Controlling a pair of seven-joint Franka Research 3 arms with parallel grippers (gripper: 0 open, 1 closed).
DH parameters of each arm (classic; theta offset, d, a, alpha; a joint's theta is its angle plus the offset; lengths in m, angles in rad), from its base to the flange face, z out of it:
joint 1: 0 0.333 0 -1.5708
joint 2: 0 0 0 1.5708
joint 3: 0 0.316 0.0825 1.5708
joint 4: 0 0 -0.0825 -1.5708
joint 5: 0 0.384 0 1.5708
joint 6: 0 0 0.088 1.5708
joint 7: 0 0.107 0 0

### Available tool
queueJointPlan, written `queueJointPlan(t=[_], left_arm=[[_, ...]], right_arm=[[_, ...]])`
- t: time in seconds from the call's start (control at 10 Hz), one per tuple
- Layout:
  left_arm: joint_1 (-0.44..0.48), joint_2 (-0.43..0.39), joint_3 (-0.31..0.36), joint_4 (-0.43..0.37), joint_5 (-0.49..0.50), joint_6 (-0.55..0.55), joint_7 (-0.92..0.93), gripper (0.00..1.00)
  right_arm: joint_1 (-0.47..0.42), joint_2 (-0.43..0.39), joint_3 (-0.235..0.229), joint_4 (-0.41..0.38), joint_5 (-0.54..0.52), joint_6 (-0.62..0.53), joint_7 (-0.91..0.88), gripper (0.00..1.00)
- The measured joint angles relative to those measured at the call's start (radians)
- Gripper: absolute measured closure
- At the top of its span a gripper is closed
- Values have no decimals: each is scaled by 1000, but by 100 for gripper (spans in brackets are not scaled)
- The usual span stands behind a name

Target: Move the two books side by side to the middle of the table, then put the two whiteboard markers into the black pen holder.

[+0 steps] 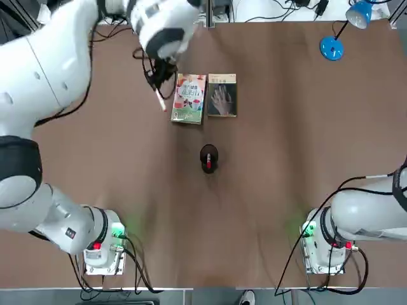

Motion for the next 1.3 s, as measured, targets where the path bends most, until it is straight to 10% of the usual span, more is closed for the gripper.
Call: queueJointPlan(t=[1.3], left_arm=[[-362,238,-30,-109,54,-25,-547,83]], right_arm=[[-4,70,6,-7,2,79,0,0]])
